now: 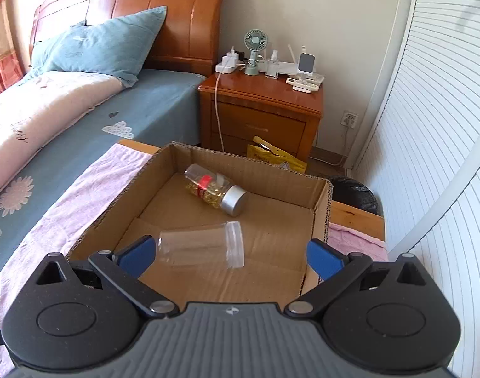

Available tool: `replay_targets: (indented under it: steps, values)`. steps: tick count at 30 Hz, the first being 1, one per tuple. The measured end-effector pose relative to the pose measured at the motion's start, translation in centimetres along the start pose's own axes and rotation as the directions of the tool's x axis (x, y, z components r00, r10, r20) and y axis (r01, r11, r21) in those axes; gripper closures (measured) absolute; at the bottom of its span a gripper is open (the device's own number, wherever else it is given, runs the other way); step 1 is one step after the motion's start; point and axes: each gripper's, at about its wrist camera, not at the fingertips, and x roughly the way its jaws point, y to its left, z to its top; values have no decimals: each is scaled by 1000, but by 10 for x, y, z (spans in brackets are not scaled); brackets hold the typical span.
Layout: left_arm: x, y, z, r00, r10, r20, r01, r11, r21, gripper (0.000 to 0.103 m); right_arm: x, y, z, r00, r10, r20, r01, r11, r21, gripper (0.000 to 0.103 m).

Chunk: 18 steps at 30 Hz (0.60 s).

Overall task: Organize rigid objects
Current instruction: 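Carry the jar and cup into the box and open both grippers, then move both grippers back to the red and black toy train cars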

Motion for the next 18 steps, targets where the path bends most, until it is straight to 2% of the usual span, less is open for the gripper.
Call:
replay_targets:
  steps: [8, 18]
  values:
    - [-11, 1, -20, 1000, 23, 7, -23, 1000, 2, 3, -42, 37, -37, 992, 123, 15, -122, 989, -83, 0]
    - [-24, 6, -59, 1000, 10, 19, -11, 999, 43, 3, -60, 98, -95, 965, 255, -55, -260, 953, -155, 0]
